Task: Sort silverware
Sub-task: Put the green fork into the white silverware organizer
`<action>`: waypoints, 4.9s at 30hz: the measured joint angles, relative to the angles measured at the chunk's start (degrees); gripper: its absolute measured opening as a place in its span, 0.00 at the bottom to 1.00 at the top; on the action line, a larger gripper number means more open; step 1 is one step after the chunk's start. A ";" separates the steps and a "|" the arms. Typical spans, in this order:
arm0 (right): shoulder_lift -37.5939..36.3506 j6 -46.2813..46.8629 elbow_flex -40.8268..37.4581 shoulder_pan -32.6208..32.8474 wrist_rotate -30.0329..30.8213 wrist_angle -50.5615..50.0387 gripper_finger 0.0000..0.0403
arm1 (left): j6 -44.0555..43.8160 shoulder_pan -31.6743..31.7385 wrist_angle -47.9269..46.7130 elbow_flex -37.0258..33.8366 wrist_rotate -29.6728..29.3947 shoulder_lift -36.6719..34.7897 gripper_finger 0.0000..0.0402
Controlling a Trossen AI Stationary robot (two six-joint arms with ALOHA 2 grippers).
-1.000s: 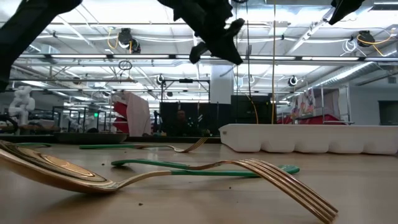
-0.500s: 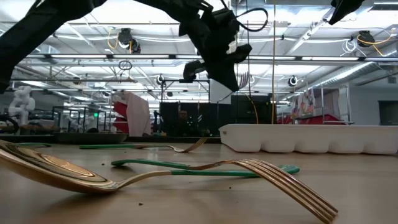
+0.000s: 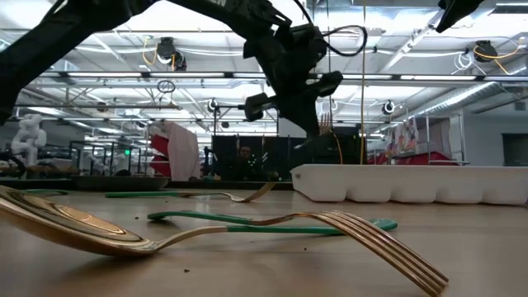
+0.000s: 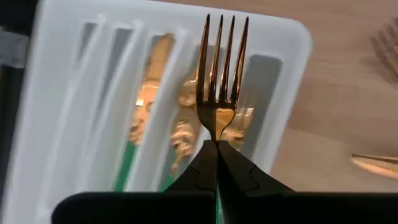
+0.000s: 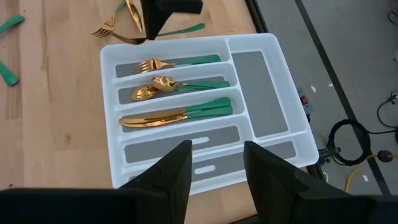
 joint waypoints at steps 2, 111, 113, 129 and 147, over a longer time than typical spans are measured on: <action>0.00 -0.16 0.00 0.00 0.01 0.00 0.34 | 0.69 -0.23 0.63 -0.04 0.08 0.82 0.00; 0.02 -0.78 0.00 0.00 -1.69 -2.37 0.34 | -49.79 -3.08 -13.10 5.45 -23.82 -19.76 0.10; 0.02 -0.76 0.00 0.00 -1.68 -2.31 0.34 | -54.75 -3.35 -17.48 5.46 -23.13 -24.04 0.10; 0.02 0.57 0.00 0.02 -1.70 1.56 0.34 | -71.84 -12.19 -36.51 -6.92 -21.17 -37.68 0.10; 9.23 16.38 -8.36 9.75 -13.67 22.45 0.34 | -93.36 -23.87 -17.00 -34.93 -22.98 -49.04 0.10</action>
